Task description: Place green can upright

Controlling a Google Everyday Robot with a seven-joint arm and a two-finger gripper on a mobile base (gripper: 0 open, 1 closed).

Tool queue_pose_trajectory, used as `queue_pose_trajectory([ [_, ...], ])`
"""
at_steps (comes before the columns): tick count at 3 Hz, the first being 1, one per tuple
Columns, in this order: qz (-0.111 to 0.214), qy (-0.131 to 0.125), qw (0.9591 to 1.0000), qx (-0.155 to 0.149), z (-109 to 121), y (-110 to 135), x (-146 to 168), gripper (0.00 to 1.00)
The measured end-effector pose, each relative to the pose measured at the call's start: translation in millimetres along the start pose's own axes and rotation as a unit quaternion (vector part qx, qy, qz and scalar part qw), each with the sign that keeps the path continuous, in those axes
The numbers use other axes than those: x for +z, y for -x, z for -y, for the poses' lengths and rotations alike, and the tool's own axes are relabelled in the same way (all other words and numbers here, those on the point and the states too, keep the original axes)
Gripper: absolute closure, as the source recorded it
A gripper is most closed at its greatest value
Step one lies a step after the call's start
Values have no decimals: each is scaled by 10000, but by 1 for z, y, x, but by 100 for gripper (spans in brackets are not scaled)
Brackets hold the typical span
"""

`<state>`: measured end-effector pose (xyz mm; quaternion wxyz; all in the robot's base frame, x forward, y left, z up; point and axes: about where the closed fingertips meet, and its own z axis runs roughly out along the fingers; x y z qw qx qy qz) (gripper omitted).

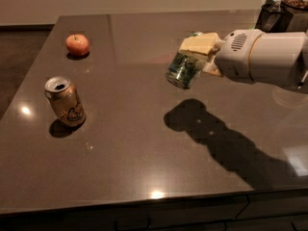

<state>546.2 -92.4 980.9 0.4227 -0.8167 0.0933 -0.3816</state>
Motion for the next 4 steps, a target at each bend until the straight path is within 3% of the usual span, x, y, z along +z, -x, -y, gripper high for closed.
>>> queue_pose_trajectory([
  [1,-8,-405,9968,-683,0,12,-1,100],
  [2,-224,-640,9843,-1631,5,27,0,100],
  [3,-567,-798,9600,-2625,12,35,4,100],
  [4,-800,-836,9238,-3649,12,43,7,100],
])
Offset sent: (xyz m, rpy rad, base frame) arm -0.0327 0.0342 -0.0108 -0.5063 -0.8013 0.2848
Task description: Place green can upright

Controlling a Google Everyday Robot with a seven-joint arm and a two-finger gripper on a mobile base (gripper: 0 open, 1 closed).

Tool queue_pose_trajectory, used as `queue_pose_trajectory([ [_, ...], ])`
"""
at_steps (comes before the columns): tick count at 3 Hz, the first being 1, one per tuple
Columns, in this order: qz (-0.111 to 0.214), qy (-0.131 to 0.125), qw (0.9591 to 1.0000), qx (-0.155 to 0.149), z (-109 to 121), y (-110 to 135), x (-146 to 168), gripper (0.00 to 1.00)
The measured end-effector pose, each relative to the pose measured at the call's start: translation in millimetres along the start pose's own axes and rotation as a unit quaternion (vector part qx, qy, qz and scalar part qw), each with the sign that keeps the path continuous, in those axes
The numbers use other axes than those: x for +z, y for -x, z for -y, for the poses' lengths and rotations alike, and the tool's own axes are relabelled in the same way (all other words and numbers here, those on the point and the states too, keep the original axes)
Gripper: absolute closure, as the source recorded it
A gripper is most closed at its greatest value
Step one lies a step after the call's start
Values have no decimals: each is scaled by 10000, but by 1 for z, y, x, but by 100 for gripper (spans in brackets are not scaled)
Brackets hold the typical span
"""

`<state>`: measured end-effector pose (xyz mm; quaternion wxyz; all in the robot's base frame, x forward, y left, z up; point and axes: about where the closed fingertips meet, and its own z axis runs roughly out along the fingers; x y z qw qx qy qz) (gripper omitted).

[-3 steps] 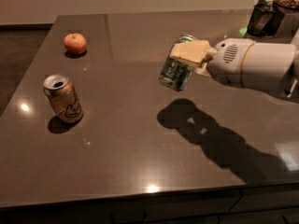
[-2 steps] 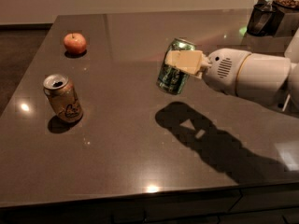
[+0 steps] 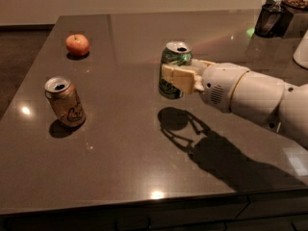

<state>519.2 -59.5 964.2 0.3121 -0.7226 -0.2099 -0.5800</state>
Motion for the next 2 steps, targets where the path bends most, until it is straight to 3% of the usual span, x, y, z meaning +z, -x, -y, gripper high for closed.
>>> queue_pose_trajectory([
  [1,1,8,9972,-754,5,8,1,100],
  [2,66,67,9931,-1171,8,15,0,100],
])
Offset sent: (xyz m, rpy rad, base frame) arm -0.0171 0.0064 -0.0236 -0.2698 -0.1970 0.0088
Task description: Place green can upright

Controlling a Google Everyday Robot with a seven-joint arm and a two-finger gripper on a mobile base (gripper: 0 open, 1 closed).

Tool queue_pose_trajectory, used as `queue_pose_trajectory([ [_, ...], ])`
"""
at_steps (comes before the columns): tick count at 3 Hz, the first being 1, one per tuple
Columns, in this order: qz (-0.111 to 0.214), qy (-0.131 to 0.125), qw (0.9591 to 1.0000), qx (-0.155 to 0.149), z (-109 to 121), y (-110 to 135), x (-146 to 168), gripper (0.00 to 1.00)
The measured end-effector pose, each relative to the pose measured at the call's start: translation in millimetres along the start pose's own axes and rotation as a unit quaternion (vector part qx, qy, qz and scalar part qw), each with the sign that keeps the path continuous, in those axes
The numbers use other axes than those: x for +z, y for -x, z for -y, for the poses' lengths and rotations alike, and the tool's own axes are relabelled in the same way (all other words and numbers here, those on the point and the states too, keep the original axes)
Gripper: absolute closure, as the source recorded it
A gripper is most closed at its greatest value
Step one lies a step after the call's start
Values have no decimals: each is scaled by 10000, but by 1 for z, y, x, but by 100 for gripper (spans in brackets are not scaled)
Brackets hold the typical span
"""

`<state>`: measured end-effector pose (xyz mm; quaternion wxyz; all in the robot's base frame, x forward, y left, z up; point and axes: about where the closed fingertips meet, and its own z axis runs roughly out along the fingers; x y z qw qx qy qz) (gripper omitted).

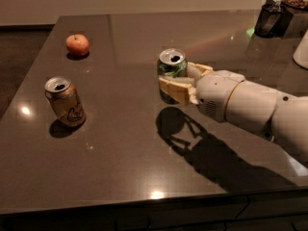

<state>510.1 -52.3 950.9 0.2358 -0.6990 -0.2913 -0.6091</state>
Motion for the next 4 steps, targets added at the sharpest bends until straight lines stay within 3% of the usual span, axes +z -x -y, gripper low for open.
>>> queue_pose_trajectory([
  [1,181,115,9997,-138,-1,16,1,100],
  [2,265,216,9994,-87,-8,36,6,100],
  [3,270,311,9991,113,-16,51,12,85],
  [4,141,389,9985,353,-20,58,16,61],
])
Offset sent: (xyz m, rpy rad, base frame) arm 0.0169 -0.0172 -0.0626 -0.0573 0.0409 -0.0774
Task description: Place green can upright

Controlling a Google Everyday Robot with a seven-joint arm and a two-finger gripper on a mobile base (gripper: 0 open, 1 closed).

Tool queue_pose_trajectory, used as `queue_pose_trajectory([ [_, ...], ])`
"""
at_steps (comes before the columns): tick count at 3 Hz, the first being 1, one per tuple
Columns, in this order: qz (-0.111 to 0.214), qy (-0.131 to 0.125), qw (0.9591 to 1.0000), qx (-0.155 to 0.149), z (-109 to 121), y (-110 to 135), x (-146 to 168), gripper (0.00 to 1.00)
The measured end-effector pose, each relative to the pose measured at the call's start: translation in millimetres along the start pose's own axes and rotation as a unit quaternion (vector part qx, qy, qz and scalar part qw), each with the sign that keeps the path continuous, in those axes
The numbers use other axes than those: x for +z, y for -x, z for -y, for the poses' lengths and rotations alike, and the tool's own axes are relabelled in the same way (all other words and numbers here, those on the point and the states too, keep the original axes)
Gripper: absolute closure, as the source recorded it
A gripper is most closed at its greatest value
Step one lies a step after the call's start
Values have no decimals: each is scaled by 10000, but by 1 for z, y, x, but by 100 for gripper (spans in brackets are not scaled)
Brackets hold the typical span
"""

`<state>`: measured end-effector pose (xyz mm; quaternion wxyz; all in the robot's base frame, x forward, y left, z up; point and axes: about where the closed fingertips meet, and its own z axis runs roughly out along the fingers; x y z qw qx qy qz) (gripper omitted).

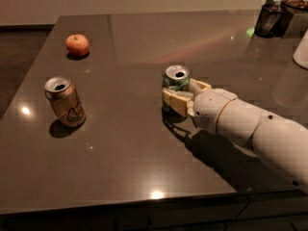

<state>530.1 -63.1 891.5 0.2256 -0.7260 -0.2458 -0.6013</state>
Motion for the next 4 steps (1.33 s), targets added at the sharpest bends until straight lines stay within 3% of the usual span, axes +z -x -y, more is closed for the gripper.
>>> queue_pose_trajectory([
  [1,-26,3,10000,30,0,0,1,31],
  [2,-24,-8,10000,26,2,0,2,7],
  [3,-23,-17,10000,23,3,-1,3,0],
  [4,-23,-18,10000,22,3,-1,3,0],
])
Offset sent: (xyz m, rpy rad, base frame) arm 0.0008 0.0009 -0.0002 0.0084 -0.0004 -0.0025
